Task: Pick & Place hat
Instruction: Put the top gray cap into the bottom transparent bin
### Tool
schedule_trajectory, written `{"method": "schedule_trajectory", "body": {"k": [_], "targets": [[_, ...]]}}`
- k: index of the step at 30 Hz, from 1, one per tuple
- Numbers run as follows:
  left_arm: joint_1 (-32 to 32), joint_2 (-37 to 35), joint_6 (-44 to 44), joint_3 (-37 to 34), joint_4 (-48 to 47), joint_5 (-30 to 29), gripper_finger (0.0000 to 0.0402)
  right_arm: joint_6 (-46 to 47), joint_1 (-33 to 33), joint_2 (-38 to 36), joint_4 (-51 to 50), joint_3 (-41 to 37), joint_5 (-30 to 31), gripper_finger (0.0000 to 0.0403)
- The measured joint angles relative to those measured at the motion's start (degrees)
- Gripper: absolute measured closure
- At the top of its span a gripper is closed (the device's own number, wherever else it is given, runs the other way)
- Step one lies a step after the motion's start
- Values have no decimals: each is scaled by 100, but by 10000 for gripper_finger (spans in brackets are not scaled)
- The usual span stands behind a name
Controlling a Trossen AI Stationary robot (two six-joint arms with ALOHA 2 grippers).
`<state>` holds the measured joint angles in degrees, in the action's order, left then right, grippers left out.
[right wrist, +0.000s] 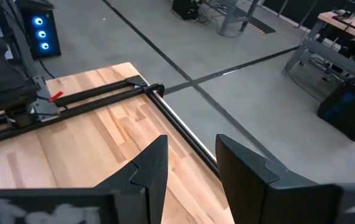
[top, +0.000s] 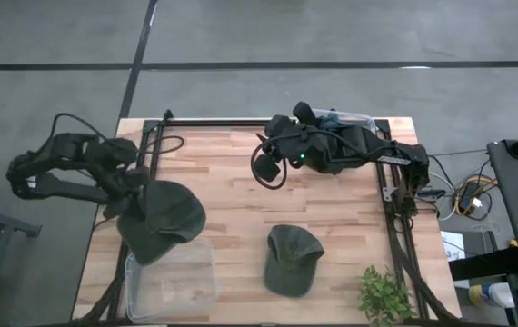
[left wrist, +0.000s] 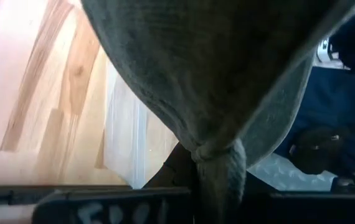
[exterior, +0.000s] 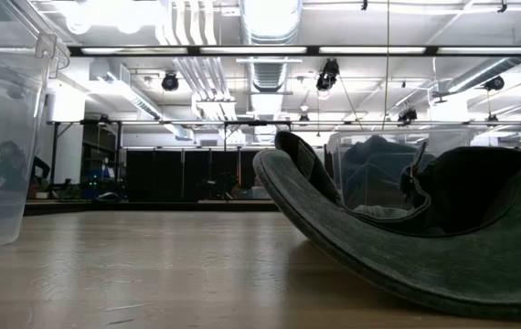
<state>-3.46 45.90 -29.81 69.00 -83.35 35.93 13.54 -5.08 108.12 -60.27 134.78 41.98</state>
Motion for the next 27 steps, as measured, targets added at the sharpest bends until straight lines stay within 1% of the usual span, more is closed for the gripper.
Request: {"method": "schedule_trajectory", "body": {"k": [3, 5, 8, 11, 15, 18, 22, 27], "targets": [[464, 178, -245, -13, 361, -280, 396, -1, 47, 0, 0, 0, 1, 274], [921, 327, -371, -53, 509, -522, 396, -21, 84, 0, 0, -3, 2, 276], [1711, 555, -721, -114, 563, -1039, 396, -45, 139, 2, -32, -11, 2, 280], [2475, 750, -1335, -169, 628, -1410, 396, -46, 172, 2, -102, -13, 2, 282], [3237, 1032, -2093, -210, 1115, -1709, 396, -66, 179, 2, -107, -12, 4, 280], [3592, 1162, -2377, -197, 1372, -1759, 396, -66, 172, 4, -107, -13, 2, 276], [3868, 1326, -2845, -202, 1415, -1793, 396, -66, 170, 4, -114, -13, 0, 273], [4068, 1489, -2969, -243, 1573, -1706, 396, -66, 157, 7, -131, -13, -4, 279]]}}
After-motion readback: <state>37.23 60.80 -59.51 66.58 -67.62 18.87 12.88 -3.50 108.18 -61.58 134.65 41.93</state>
